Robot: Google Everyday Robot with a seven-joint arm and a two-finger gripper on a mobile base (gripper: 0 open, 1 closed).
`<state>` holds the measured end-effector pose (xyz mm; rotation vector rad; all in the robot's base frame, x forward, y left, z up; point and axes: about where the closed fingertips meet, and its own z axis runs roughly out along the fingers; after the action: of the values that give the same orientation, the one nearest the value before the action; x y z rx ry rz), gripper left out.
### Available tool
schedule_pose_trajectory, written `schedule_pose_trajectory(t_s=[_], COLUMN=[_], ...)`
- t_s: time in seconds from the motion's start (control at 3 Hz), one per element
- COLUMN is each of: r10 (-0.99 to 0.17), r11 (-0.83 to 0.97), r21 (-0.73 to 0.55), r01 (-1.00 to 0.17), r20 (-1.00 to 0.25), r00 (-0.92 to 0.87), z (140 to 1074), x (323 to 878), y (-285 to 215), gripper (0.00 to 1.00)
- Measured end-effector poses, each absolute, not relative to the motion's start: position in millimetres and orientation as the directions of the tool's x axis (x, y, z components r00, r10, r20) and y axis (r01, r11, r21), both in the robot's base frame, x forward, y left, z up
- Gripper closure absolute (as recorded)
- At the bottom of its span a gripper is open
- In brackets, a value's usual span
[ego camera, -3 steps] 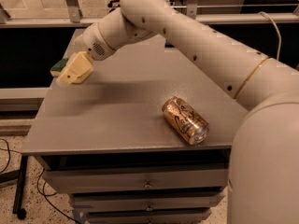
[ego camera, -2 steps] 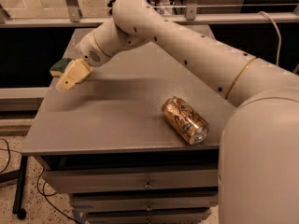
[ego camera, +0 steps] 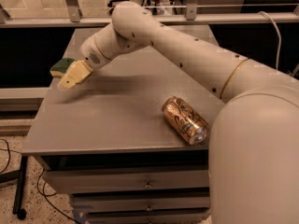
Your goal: Pick sponge
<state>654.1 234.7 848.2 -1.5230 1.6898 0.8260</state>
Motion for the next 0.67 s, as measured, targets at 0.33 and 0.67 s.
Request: schedule_pose_trajectory(t_s=[0.33, 0.67], r10=[-0.537, -0.534], r11=[0.121, 0.137], r21=[0.010, 0.011], r01=[-0.993, -0.991], r20=[-0.841, -0.841], r00=[-0.074, -0.083], z=[841.2, 835.7], x=[657.6, 658.7], y=[235.6, 233.7], gripper=[0.17, 0.41])
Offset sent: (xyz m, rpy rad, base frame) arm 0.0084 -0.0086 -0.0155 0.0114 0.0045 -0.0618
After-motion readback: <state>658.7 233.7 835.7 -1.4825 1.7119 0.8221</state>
